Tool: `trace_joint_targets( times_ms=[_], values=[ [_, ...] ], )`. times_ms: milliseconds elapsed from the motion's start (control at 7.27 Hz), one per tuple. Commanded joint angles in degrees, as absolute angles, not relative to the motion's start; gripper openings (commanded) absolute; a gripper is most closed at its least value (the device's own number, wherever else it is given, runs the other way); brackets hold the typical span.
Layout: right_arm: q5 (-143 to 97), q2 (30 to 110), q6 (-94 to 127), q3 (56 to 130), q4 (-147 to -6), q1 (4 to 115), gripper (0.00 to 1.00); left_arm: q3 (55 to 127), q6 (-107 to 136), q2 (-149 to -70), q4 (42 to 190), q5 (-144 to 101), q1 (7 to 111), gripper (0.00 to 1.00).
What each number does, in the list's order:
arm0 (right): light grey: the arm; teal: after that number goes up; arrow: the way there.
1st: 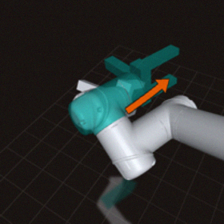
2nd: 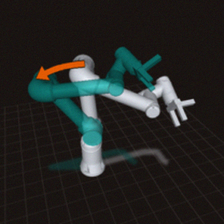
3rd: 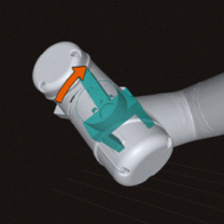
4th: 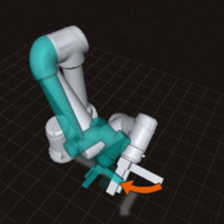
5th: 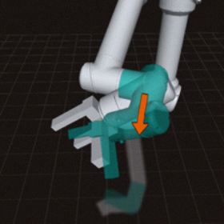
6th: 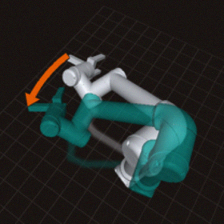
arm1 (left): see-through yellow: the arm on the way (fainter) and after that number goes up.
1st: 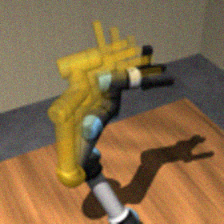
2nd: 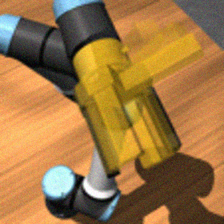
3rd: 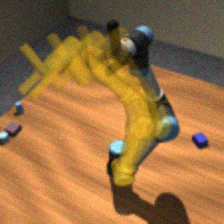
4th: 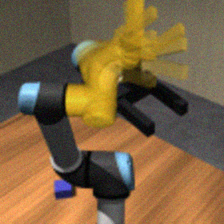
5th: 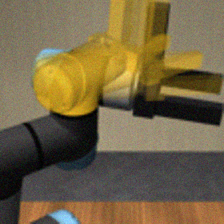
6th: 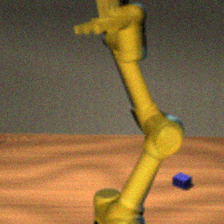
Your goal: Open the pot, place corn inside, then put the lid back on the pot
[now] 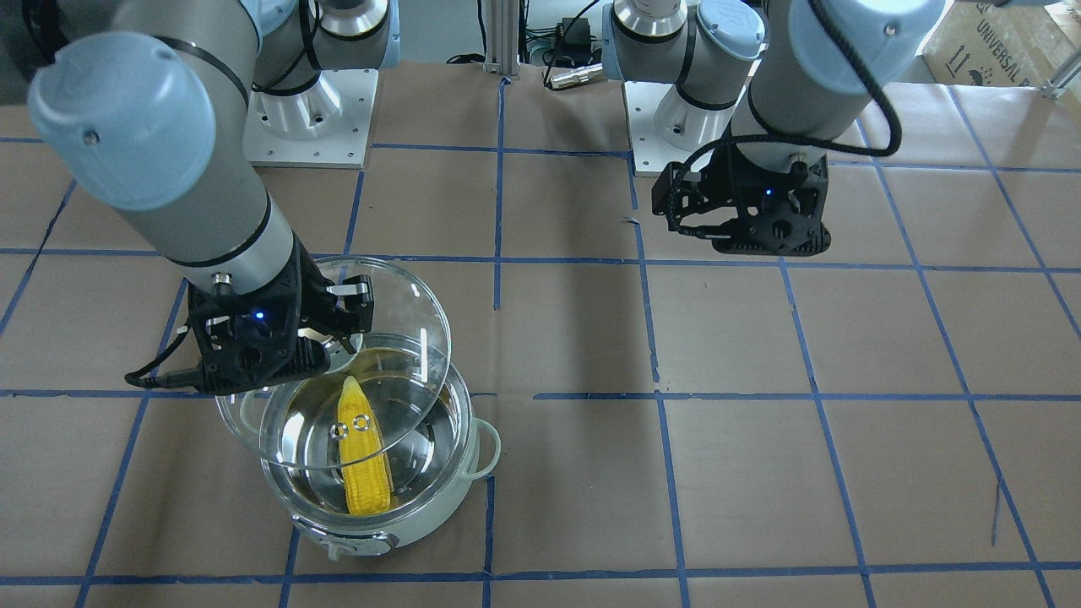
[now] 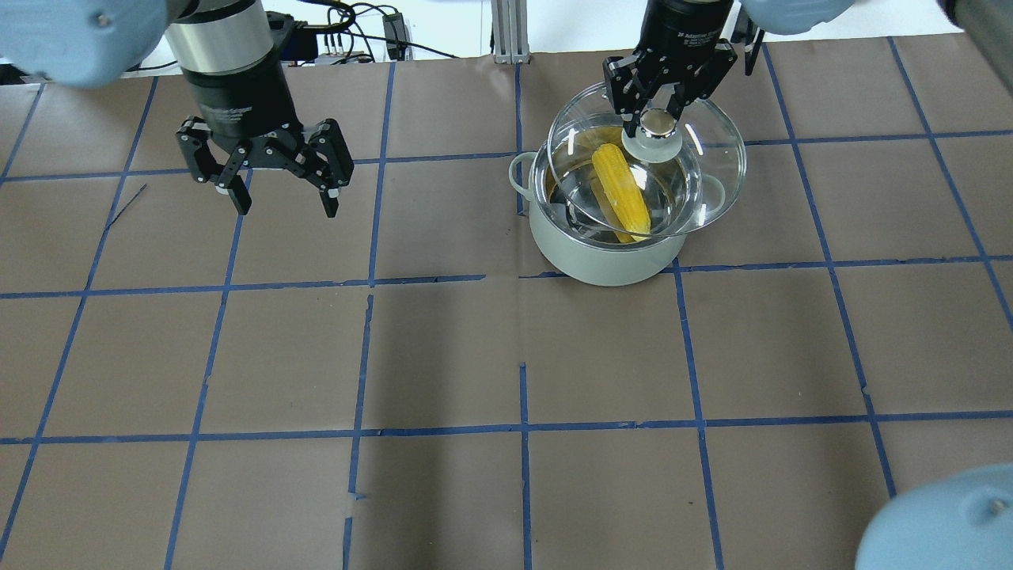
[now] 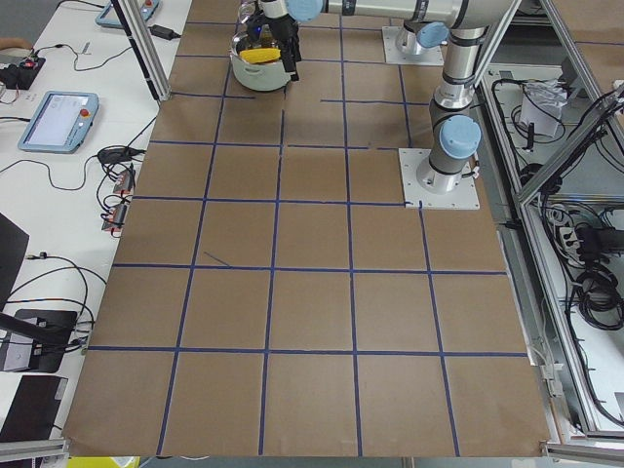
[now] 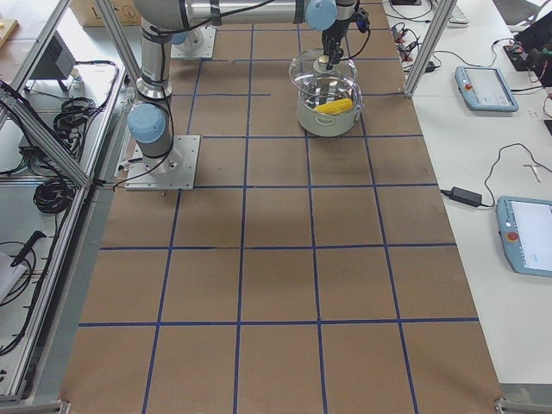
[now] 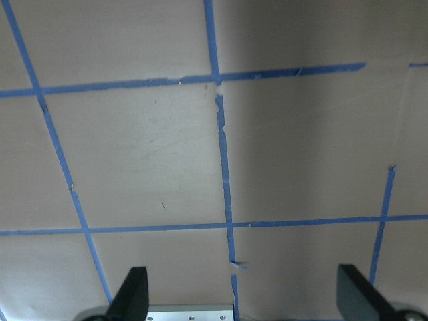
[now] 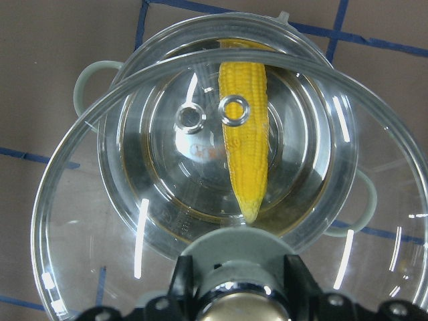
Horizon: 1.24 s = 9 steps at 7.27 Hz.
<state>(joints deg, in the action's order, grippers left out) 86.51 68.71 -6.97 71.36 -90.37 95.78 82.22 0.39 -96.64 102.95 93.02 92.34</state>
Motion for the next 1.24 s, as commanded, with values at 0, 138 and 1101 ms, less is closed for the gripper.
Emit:
trace_joint_targets(
  times_ms=[0,138,1101],
  values=[
    [87.1,64.88,-6.94,70.84,-94.03,95.98,0.34,90.15,0.17,-88.97,95.04,92.9,90.71,1.0],
    [86.75,63.99,-6.94,70.75,-94.13,95.98,0.34,92.44,0.26,-87.73,88.75,92.81,90.79,1.0],
    [87.1,61.0,-6.94,70.84,-95.01,97.56,0.34,89.57,1.06,-90.44,87.54,92.72,90.62,1.0]
  ],
)
